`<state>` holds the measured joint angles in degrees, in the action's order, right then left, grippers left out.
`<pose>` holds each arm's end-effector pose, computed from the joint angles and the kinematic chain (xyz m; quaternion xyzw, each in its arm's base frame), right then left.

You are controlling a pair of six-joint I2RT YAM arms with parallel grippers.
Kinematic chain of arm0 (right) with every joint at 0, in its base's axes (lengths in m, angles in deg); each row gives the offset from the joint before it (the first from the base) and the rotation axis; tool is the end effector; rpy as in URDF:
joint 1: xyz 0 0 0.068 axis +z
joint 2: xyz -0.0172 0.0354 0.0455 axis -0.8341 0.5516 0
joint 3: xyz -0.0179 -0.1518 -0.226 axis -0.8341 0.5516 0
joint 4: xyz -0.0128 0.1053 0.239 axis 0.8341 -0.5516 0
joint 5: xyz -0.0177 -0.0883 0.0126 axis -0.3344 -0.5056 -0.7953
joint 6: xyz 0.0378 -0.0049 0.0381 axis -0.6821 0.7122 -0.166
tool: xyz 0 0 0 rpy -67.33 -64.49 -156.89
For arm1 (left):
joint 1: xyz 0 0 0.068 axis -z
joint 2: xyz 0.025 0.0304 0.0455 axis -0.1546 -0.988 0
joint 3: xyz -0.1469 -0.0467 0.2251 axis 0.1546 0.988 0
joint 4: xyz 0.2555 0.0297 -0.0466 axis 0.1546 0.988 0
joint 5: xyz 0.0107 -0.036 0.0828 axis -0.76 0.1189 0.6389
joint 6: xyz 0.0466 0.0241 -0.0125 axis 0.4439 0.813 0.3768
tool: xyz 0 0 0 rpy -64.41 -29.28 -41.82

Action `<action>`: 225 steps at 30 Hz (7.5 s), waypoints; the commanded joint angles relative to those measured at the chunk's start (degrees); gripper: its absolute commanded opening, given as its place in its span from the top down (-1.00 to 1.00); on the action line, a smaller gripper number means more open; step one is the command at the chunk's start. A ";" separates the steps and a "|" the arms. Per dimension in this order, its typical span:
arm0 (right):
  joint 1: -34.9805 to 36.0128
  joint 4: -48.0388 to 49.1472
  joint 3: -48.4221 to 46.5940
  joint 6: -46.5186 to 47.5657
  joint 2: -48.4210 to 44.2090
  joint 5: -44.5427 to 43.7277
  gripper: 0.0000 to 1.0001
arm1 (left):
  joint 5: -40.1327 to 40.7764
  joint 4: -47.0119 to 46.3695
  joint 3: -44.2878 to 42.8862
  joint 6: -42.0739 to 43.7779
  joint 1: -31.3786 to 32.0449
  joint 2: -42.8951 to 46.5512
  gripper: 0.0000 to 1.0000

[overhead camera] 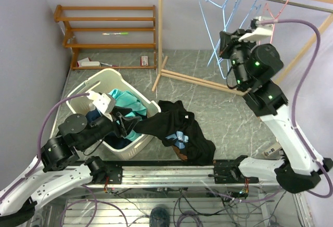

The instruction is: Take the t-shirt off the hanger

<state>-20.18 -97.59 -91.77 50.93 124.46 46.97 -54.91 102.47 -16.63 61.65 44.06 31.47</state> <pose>0.1798 0.1120 0.5342 0.0341 0.6350 0.1569 0.7556 0.0596 -0.0730 0.3790 0.2124 0.7002 -0.3438 0.5885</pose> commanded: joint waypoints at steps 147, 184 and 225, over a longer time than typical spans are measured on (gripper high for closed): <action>23.13 -4.27 -15.80 -4.38 40.85 32.27 1.00 | 13.87 2.70 1.43 -4.78 -9.94 16.40 -0.22; 29.11 -3.86 -7.22 -3.01 34.70 19.32 -0.76 | 17.18 3.78 1.50 -6.10 -11.13 16.54 -0.50; 29.16 -23.85 44.74 -21.43 -42.14 -9.57 -0.68 | 15.67 6.42 0.27 -5.42 -11.29 2.86 -0.50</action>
<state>8.84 -120.89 -48.02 30.02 81.32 38.60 -39.70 108.94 -15.36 55.95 33.19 33.92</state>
